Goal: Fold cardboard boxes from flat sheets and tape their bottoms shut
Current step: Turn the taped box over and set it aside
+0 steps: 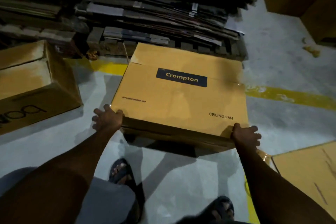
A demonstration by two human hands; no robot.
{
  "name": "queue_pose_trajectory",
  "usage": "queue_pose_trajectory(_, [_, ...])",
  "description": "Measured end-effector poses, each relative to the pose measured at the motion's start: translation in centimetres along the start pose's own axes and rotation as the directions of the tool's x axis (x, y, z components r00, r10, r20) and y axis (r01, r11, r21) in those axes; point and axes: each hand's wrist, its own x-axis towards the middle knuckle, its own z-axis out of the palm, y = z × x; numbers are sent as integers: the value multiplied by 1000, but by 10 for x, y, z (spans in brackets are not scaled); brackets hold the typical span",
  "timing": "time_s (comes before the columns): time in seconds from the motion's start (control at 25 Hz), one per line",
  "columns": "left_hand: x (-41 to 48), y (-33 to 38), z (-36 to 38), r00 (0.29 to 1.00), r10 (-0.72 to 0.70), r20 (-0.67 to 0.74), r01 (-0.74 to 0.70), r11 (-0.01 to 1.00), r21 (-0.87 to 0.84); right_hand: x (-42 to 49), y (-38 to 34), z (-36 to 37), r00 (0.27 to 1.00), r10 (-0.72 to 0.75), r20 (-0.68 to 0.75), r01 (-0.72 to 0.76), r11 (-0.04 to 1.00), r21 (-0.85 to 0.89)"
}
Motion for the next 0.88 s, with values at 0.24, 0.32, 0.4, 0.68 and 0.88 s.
queue_pose_trajectory(0.24, [54, 74, -16, 989, 101, 108, -72, 966, -250, 34, -49, 8, 991, -134, 8, 132, 984, 117])
queue_pose_trajectory(0.32, [63, 83, -18, 988, 33, 154, 19, 945, -327, 44, -56, 9, 996, -81, 22, 77, 985, 156])
queue_pose_trajectory(0.4, [62, 88, -18, 989, -6, 147, 57, 937, -344, 44, -57, 9, 1000, -29, -9, 30, 988, 149])
queue_pose_trajectory(0.68, [51, 79, -43, 989, 35, -141, -130, 654, -745, 20, -56, -19, 980, -49, -192, 142, 849, 509])
queue_pose_trajectory(0.88, [1, -1, -17, 971, -186, 150, 226, 517, -826, 2, 6, -38, 979, 127, 158, -197, 781, 592])
